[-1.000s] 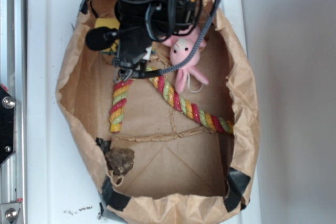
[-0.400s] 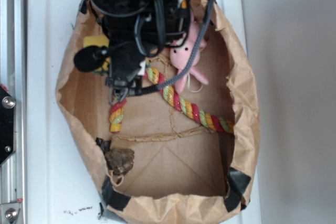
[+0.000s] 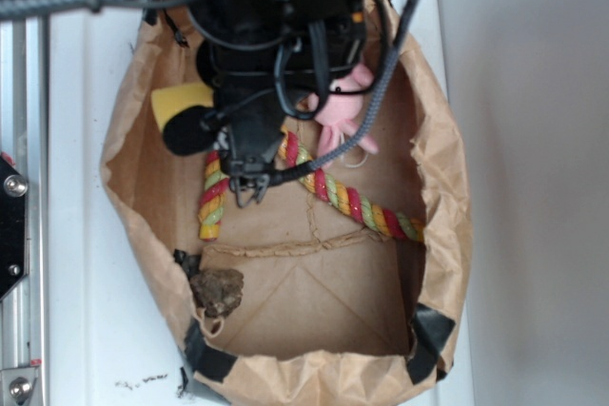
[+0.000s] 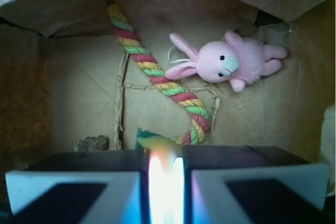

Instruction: Grab the green sponge.

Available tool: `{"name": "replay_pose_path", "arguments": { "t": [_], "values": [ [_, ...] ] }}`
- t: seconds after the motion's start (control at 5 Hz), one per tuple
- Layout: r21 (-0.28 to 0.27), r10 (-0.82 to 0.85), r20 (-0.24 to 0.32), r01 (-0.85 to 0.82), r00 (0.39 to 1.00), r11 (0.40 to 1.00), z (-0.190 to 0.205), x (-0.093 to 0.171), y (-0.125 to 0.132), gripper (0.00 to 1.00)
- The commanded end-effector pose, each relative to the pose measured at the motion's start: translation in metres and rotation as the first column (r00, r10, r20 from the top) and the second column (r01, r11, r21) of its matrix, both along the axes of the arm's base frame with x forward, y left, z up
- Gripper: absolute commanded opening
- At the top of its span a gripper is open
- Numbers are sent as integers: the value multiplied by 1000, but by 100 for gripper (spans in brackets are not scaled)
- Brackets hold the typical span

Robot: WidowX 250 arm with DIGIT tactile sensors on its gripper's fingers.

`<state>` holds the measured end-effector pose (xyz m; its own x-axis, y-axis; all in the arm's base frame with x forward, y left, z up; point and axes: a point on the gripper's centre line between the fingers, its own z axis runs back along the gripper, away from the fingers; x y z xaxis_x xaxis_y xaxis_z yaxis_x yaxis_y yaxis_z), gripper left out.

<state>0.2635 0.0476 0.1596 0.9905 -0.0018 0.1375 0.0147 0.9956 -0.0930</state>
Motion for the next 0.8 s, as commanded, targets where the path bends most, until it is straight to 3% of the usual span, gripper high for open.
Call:
{"name": "replay_pose_path", "arguments": {
  "t": [0.0,0.2,0.6],
  "values": [
    [47,9,64,-12,998,999,8,13,-27,0],
    [85,-11,110,1,994,996,10,17,-34,0],
    [94,-12,108,2,994,996,11,20,-35,0]
  ]
}}
